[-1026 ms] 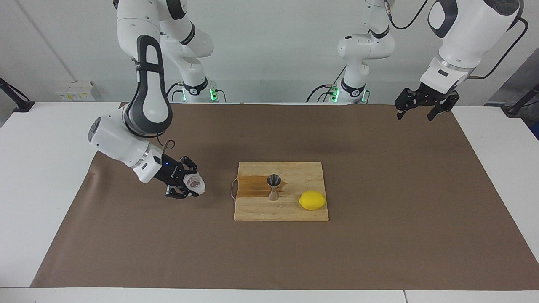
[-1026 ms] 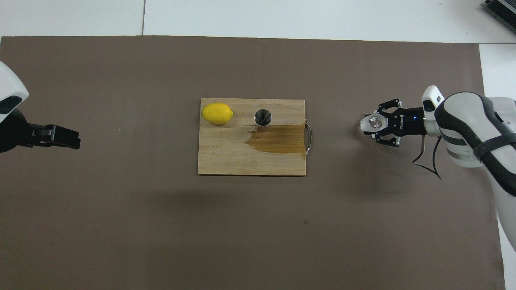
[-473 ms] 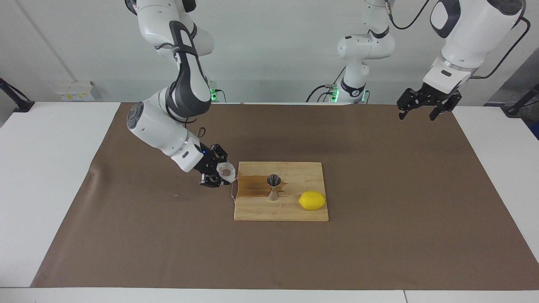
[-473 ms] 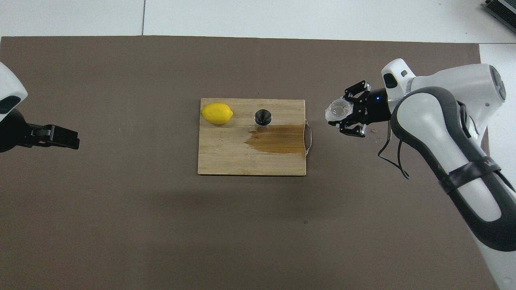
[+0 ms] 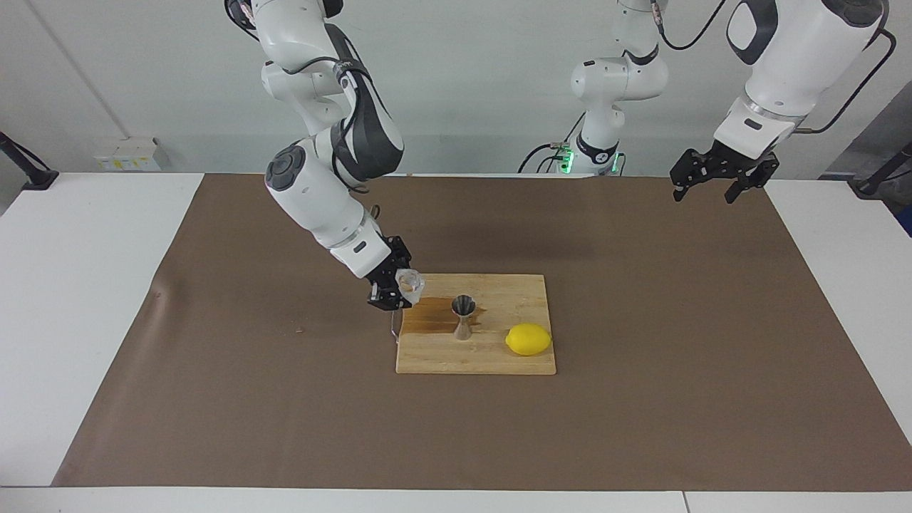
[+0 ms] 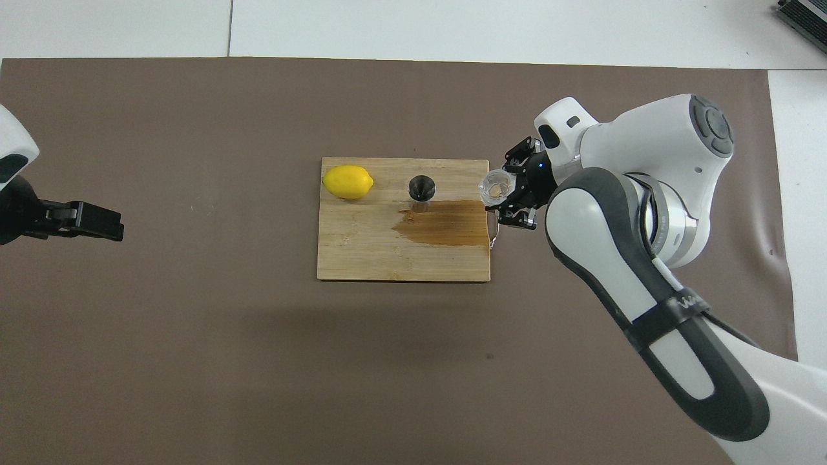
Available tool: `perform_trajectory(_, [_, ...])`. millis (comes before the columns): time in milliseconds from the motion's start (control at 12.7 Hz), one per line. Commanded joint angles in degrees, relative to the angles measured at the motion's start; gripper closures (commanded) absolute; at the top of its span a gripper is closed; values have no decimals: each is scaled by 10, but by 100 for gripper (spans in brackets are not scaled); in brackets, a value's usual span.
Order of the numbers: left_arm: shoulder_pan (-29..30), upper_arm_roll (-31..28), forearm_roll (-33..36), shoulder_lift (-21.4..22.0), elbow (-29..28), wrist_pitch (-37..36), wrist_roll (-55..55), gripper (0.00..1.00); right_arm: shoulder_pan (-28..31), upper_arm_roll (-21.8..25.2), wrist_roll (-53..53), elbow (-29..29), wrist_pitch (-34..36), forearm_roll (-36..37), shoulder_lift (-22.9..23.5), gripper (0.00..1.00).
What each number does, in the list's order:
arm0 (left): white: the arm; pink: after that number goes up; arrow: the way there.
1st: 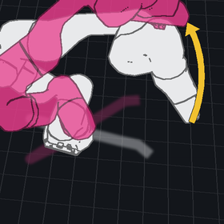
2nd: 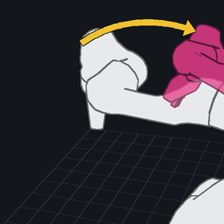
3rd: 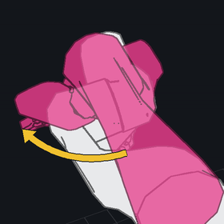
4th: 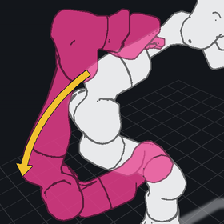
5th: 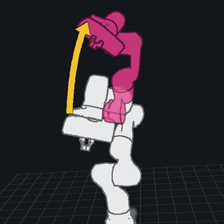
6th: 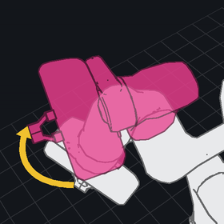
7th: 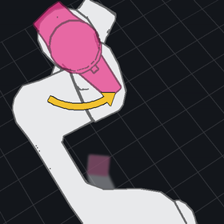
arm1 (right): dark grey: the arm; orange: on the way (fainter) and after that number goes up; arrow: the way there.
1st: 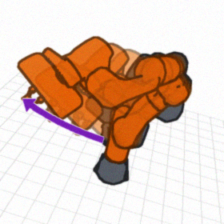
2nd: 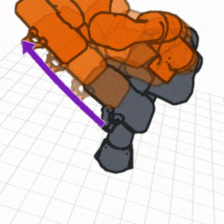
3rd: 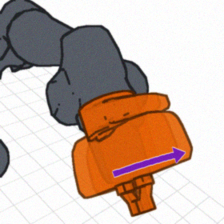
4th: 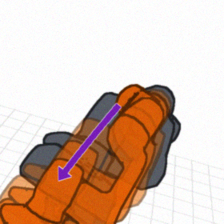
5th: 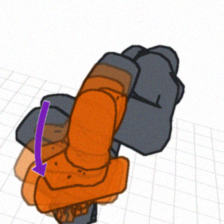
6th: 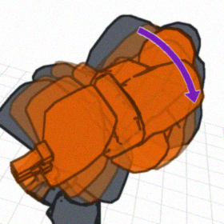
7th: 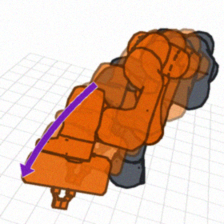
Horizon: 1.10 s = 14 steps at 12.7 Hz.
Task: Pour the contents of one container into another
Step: 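Lift the glass cup with the right gripper over the metal cup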
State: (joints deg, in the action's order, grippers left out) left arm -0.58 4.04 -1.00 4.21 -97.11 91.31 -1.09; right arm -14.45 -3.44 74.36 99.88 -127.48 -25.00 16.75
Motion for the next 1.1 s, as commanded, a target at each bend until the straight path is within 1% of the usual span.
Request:
perform_trajectory(0, [-3,-2,6,14,-11,-7,-4,0,-15,-1,-42,-9,-33,23,7,64])
perform_trajectory(79, [1,0,6,14,-11,-7,-4,0,-19,-1,-47,-9,-36,23,8,64])
perform_trajectory(237, [3,-4,6,14,-11,-7,-4,0,-35,0,-48,-8,-73,23,12,64])
perform_trajectory(473, [0,-4,6,14,-11,-7,-4,0,-43,-1,-48,-8,-93,32,28,64])
perform_trajectory(552, [0,-4,6,14,-11,-7,-4,0,-54,-1,-48,-6,-128,42,39,64])
perform_trajectory(631, [1,-4,6,14,-11,-8,-4,0,-63,0,-49,-3,-144,42,45,64])
perform_trajectory(710, [1,-4,6,14,-11,-7,-4,0,-62,0,-48,-3,-145,43,47,64])
perform_trajectory(1026, [1,-4,6,14,-11,-7,-4,0,-64,0,-46,6,-143,124,48,64])
